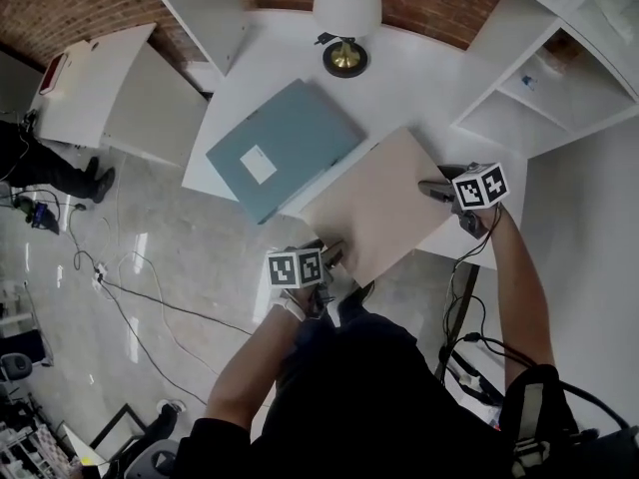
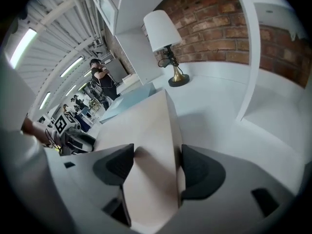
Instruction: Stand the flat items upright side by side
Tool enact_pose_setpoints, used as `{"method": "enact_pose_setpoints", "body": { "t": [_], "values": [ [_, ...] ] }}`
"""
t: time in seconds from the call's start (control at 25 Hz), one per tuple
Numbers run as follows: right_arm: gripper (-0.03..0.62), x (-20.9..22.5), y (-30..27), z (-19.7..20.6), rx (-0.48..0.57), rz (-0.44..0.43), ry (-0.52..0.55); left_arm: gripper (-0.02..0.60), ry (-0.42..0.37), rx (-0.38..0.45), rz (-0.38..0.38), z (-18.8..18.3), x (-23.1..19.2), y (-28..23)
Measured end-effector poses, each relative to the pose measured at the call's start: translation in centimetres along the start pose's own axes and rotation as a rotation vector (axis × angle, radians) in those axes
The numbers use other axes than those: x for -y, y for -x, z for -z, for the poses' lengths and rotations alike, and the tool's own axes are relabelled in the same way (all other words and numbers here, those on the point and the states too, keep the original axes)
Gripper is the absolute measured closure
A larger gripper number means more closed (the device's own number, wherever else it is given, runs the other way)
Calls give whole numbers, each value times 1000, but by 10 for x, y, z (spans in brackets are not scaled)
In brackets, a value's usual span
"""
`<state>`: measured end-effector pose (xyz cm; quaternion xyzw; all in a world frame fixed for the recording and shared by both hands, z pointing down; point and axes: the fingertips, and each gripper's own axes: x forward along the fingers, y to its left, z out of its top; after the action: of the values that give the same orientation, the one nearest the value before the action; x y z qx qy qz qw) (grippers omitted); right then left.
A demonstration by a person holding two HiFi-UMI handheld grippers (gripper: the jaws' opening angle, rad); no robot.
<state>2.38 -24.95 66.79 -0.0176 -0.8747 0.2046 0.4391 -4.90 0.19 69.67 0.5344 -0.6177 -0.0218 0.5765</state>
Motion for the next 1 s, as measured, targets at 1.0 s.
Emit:
{"method": "enact_pose_setpoints", "body": {
  "t": [1.0],
  "values": [
    [303, -36, 191, -56, 184, 580, -85, 342, -172, -219, 429, -77, 86, -97]
  ]
}}
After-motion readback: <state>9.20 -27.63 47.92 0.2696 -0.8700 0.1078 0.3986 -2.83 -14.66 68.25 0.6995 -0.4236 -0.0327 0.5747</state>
